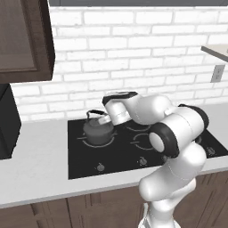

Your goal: Pick the kettle from the counter and place it on a stove burner. Then turn the burner on.

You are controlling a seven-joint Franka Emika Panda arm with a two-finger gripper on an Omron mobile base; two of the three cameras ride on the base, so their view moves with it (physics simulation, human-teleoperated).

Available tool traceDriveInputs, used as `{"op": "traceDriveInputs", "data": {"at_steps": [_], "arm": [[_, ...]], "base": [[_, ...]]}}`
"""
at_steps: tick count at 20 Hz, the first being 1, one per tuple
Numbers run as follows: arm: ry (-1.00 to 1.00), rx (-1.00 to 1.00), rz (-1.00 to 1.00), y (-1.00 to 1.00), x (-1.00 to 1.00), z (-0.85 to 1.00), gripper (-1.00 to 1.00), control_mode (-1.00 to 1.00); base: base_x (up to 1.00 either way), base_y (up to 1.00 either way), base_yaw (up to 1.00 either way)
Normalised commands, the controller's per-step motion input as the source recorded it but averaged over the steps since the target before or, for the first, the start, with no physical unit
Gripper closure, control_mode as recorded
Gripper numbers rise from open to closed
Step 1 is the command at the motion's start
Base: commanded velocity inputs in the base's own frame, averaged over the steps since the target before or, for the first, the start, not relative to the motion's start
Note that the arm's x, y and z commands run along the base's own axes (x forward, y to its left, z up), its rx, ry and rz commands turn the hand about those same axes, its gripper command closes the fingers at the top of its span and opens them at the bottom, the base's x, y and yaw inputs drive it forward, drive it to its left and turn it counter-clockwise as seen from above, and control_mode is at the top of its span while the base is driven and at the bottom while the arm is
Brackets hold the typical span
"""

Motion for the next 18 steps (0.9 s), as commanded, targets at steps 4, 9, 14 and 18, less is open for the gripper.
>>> {"op": "traceDriveInputs", "data": {"at_steps": [4, 9, 14, 18], "arm": [[0.0, 0.0, -0.01, -0.23, -0.2, 0.39, -1.0, -1.0], [-0.01, 0.0, -0.03, -0.47, -0.48, 0.53, -1.0, -1.0], [0.04, 0.0, -0.06, -0.2, -0.78, 0.73, -1.0, -1.0], [0.15, 0.0, -0.06, -0.05, -0.64, 1.0, -1.0, -1.0]], "base": [[0.0, 0.0, 0.0], [0.0, 0.0, 0.0], [0.0, 0.0, 0.0], [0.0, 0.0, 0.0]]}}
